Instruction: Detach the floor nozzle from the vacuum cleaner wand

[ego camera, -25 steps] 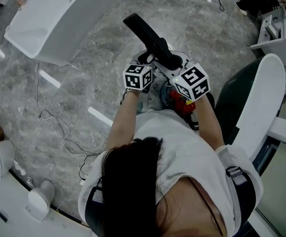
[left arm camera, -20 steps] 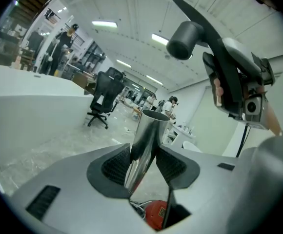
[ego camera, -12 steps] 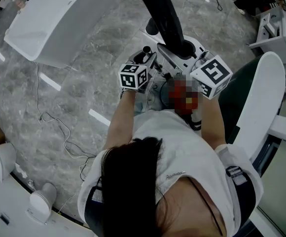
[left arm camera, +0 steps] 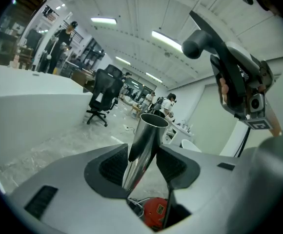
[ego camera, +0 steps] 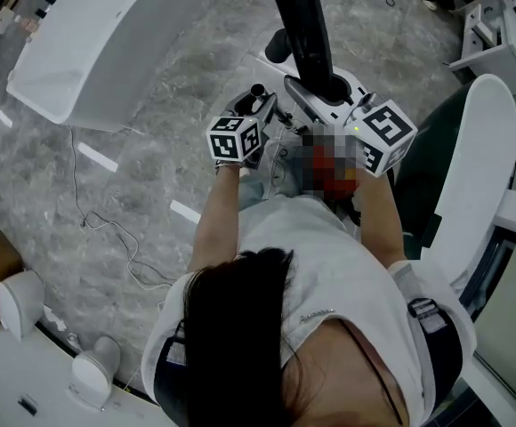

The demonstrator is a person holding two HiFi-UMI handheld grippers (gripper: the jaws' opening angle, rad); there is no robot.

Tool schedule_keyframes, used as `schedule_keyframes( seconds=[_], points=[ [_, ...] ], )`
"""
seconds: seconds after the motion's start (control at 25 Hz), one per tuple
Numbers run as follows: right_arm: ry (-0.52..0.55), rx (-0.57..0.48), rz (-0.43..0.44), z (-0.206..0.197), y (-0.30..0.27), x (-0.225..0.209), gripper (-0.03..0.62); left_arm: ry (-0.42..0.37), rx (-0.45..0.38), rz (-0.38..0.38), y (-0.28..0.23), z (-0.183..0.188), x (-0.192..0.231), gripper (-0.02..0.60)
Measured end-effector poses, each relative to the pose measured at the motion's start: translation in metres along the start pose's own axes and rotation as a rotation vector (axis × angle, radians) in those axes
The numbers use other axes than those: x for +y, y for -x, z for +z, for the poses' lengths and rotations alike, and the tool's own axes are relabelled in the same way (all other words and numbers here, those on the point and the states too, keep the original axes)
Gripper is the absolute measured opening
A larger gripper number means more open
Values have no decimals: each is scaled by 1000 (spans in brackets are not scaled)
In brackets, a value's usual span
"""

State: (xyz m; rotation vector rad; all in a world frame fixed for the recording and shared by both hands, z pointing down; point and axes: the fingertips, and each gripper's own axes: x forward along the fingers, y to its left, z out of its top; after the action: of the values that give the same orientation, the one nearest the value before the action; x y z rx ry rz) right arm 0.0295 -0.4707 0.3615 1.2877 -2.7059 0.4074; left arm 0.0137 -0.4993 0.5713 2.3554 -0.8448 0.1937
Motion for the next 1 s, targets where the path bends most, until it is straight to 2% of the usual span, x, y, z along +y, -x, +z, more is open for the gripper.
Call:
schedule_keyframes(
  seconds=[0.2, 0.4, 0.56, 0.64, 0.8, 1.0],
  points=[
    [-23, -24, -29, -2, 10, -4, 146, 14, -85, 19, 14, 16, -5, 188],
    [-27, -44, -57, -4, 21, -6, 146, -87, -127, 56, 29, 34, -15, 201],
    [-24, -58, -74, -7, 29, -4, 146, -58, -216, 91, 49, 51, -22, 204],
    [-13, -53, -83, -10, 35, -4, 146, -61, -234, 119, 57, 54, -27, 204],
    [-14, -51, -109, -16, 45, -4, 146, -108, -240, 159, 73, 57, -43, 204],
    [33, -42, -169, -29, 60, -7, 146, -170, -305, 178, 92, 78, -75, 204]
  ],
)
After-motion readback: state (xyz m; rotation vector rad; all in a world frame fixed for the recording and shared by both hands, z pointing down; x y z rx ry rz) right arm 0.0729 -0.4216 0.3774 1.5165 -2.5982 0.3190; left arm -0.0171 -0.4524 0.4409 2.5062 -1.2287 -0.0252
